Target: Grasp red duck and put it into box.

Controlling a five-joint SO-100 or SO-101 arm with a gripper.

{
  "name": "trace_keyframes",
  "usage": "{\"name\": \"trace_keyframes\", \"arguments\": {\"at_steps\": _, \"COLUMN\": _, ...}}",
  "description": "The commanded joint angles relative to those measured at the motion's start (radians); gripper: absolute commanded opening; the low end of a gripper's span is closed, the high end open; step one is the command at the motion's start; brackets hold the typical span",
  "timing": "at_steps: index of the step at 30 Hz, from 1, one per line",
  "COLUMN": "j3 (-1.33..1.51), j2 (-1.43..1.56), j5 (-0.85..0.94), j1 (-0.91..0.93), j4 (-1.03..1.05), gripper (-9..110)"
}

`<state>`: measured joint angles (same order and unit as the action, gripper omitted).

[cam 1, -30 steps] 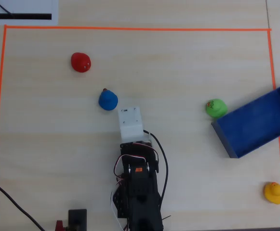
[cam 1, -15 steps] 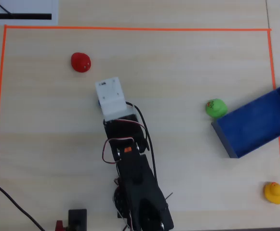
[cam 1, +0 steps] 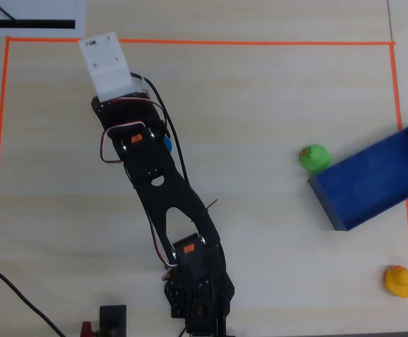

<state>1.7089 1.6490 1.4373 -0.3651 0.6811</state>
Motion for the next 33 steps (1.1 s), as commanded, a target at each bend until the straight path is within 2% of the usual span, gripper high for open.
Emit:
{"name": "trace_keyframes", "arguments": {"at_steps": 1, "j3": -0.054, "j2": -0.080, "j5": -0.003, "j1": -0.006, "j4": -0.074, "gripper": 20}}
{"name": "trace_keyframes", "arguments": {"at_steps": 17, "j3": -0.149, "j2": -0.388, "j5": 0.020, "j1": 0.091, "j4": -0.321, "gripper": 23}}
{"name": "trace_keyframes", "arguments": {"at_steps": 33, "j3": -0.232, "j2": -0.506, "j5": 0.040, "j1": 0.153, "j4": -0.341, "gripper": 24}}
